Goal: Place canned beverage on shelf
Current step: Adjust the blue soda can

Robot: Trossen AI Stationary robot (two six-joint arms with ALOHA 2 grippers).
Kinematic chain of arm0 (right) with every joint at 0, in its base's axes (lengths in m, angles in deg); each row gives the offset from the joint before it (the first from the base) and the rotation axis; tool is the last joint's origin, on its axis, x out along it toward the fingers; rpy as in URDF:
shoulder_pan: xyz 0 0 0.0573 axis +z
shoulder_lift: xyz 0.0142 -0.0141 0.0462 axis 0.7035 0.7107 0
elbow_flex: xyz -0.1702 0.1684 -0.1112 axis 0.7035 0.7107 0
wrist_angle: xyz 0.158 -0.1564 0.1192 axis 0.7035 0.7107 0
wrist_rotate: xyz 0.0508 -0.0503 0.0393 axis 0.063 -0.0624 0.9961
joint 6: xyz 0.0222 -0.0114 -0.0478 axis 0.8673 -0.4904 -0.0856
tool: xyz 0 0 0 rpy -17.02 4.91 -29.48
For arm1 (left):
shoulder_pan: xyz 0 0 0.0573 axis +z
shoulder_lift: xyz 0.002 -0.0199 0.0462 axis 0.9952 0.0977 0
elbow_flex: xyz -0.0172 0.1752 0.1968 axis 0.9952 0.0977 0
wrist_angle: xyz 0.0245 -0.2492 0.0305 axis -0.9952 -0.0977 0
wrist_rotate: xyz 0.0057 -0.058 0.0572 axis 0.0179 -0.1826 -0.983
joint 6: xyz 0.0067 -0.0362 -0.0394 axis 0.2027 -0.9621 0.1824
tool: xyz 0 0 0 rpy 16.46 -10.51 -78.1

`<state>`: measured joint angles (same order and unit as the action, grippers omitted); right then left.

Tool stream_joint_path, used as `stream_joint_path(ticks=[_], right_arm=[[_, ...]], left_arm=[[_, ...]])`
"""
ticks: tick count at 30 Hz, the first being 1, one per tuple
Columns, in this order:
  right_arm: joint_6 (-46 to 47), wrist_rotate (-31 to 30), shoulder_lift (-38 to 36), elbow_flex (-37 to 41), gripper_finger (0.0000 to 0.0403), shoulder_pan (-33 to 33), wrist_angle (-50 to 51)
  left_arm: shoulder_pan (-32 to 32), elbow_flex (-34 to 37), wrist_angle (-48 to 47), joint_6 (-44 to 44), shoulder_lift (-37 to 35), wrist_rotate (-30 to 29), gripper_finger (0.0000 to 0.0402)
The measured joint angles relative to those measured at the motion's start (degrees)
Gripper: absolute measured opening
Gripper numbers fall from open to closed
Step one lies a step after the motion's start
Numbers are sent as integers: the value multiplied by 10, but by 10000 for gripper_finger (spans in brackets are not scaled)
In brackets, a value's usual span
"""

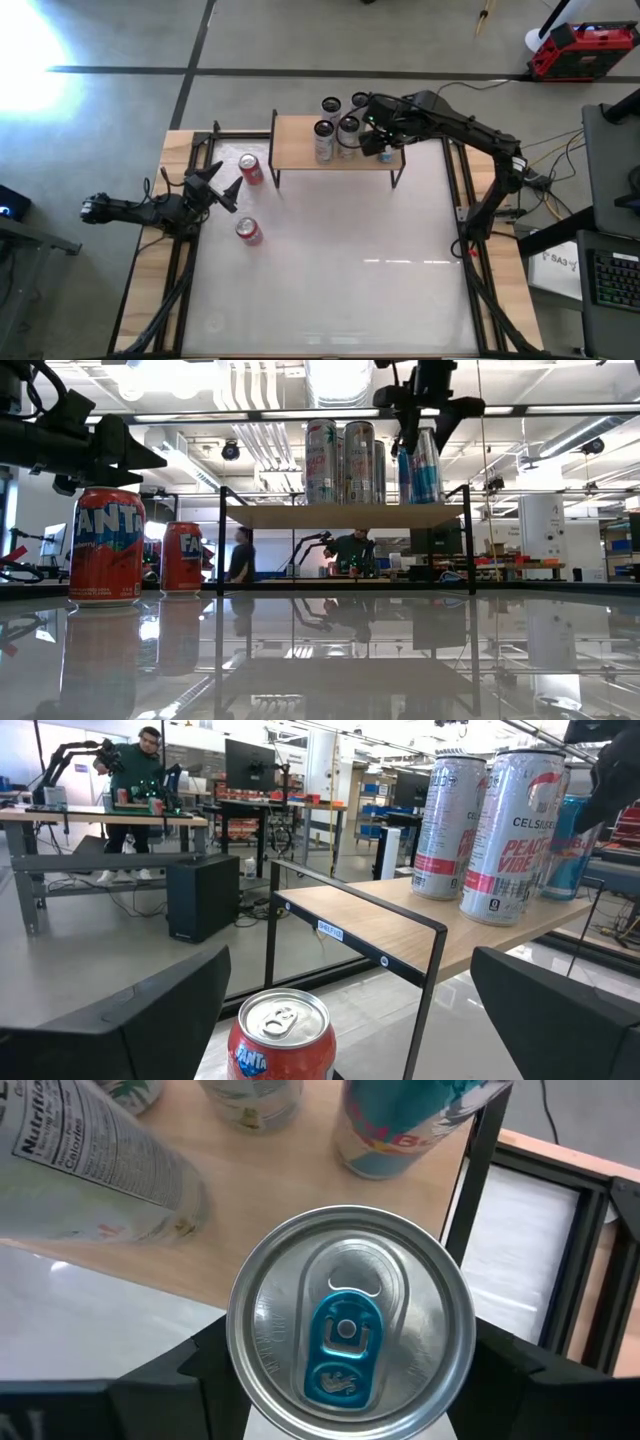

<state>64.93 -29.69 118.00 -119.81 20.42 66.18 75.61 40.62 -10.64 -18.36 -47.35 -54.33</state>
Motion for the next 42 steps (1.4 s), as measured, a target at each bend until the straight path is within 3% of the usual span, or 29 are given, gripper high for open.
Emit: stream_joint_path(ticks=[30,42], right_arm=[[-27,6,-4,29,241,-4,-40],[-27,-1,-15,32,301,-4,-19]], left_arm=[[0,0,0,0,0,0,398],[0,0,0,0,0,0,398]])
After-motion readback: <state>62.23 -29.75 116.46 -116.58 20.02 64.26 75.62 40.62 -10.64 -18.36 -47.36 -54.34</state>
